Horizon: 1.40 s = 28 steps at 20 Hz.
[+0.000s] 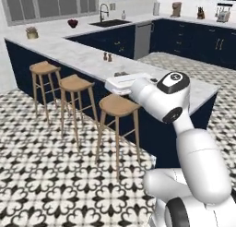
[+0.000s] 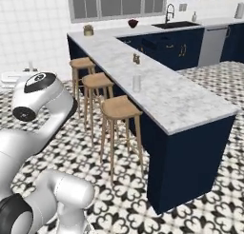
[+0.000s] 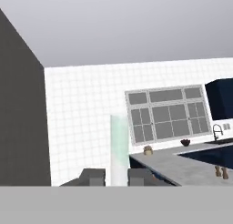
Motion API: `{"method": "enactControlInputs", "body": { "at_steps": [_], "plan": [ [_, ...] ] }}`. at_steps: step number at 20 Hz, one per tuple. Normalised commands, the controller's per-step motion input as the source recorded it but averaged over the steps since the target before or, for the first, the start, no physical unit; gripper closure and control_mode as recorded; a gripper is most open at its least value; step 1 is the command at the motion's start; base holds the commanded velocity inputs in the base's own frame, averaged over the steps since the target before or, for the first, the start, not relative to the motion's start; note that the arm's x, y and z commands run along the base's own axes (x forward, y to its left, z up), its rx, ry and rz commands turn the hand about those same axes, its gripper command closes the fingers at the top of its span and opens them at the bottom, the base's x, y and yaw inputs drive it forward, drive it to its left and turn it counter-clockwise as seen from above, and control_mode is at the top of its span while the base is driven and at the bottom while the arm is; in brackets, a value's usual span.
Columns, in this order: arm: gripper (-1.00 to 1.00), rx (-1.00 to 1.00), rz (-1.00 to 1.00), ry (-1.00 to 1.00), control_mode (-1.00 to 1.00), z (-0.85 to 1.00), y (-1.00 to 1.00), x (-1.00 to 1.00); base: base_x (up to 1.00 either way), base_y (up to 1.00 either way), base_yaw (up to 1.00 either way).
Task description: Take a straw from the drawer in front and place it inside the glass cup on the dining counter.
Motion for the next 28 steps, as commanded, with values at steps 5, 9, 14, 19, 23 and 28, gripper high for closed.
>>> {"method": "enactControlInputs", "body": {
  "at_steps": [5, 9, 14, 19, 23, 28],
  "plan": [
    [1.00, 0.00, 0.00, 0.00, 1.00, 0.00, 0.00, 0.00, 0.71, 0.91, -0.59],
    [1.00, 0.00, 0.00, 0.00, 1.00, 0.00, 0.00, 0.00, 0.61, 0.86, -0.58],
    [1.00, 0.00, 0.00, 0.00, 1.00, 0.00, 0.00, 0.00, 0.46, 0.77, -0.61],
    [1.00, 0.00, 0.00, 0.00, 1.00, 0.00, 0.00, 0.00, 0.18, 0.93, -0.61],
    [1.00, 0.00, 0.00, 0.00, 1.00, 0.00, 0.00, 0.00, 0.07, 0.88, -0.60],
    [1.00, 0.00, 0.00, 0.00, 1.00, 0.00, 0.00, 0.00, 0.69, 0.53, -0.45]
  ]
}}
